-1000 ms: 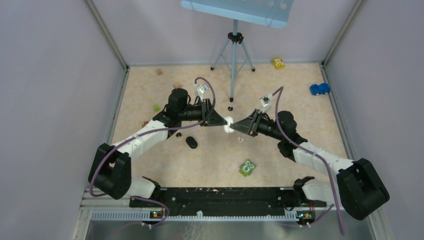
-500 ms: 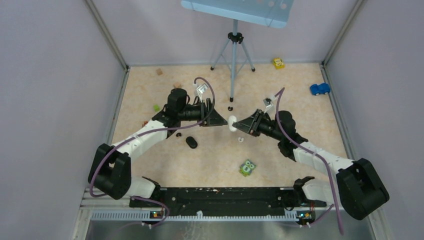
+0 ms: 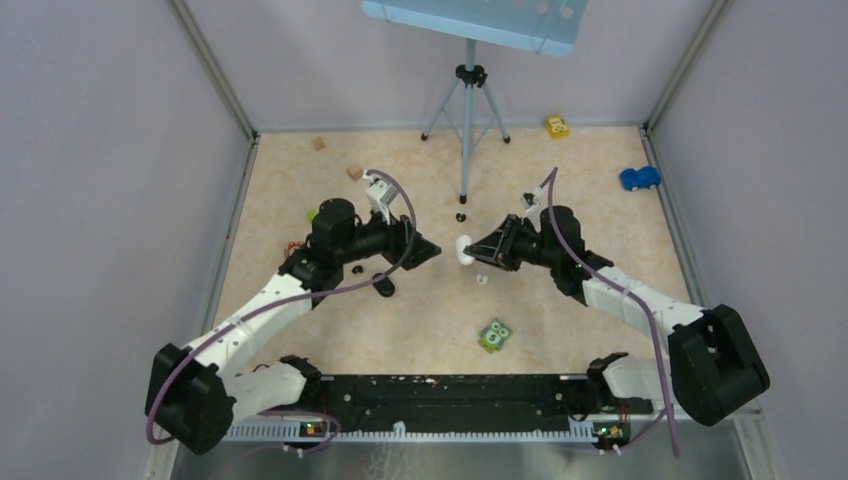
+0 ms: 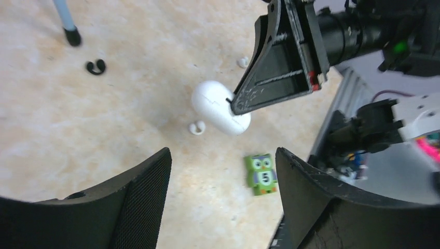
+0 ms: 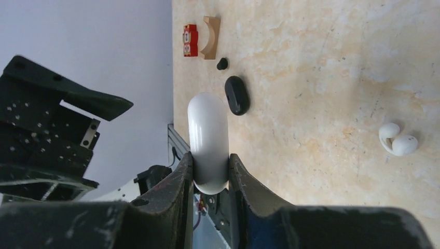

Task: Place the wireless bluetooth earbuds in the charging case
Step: Place the charging case at the center of the board.

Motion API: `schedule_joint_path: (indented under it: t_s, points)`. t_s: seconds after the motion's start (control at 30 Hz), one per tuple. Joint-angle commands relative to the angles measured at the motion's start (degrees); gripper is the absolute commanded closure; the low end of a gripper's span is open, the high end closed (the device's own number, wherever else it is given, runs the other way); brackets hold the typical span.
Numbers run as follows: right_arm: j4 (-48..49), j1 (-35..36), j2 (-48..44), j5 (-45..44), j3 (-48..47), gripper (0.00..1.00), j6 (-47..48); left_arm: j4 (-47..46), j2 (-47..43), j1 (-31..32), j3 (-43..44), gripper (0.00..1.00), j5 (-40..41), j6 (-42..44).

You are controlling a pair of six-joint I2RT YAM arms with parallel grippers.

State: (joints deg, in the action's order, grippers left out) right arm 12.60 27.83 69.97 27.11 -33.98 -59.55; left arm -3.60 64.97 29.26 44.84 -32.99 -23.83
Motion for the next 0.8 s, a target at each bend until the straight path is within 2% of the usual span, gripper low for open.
schedule_joint_path:
  t_s: [0.0, 0.1, 0.17, 0.27, 0.37, 0.43, 0.6, 0.77]
  points:
    - [-4.12, -1.7, 1.76, 5.81, -4.7, 1.0, -0.1, -6.91, -5.13, 0.92, -5.77, 0.22, 8.96, 16.47]
    - [-10.2, -2.38, 3.59, 5.64, -7.42, 1.0, 2.75, -8.34, -7.39, 1.22, -8.13, 0.21, 10.83, 21.49]
    - [-17.47, -2.51, 4.53, 2.04, -10.09, 1.0, 9.24, -7.67, -8.27, 1.25, -8.45, 0.21, 13.01, 22.46]
    - [-30.72, -2.2, 5.06, -10.36, -15.33, 1.0, 19.71, -6.44, -8.91, 1.3, -8.42, 0.2, 14.9, 22.02]
    - [-38.74, -2.05, 6.27, -23.26, -18.2, 1.0, 28.4, -5.67, -8.76, 1.27, -8.61, 0.2, 16.02, 19.54]
    - [-41.36, -2.0, 7.44, -28.42, -19.07, 1.0, 30.65, -4.99, -8.47, 1.28, -8.49, 0.2, 16.88, 17.65]
    - [-43.91, -1.52, 11.05, -34.71, -19.77, 1.0, 33.69, -2.88, -7.98, 1.3, -7.54, 0.19, 20.91, 12.61]
    - [-46.23, -0.58, 13.94, -43.13, -20.7, 1.0, 35.32, 1.78, -7.02, 1.23, -4.57, 0.16, 21.52, 9.63]
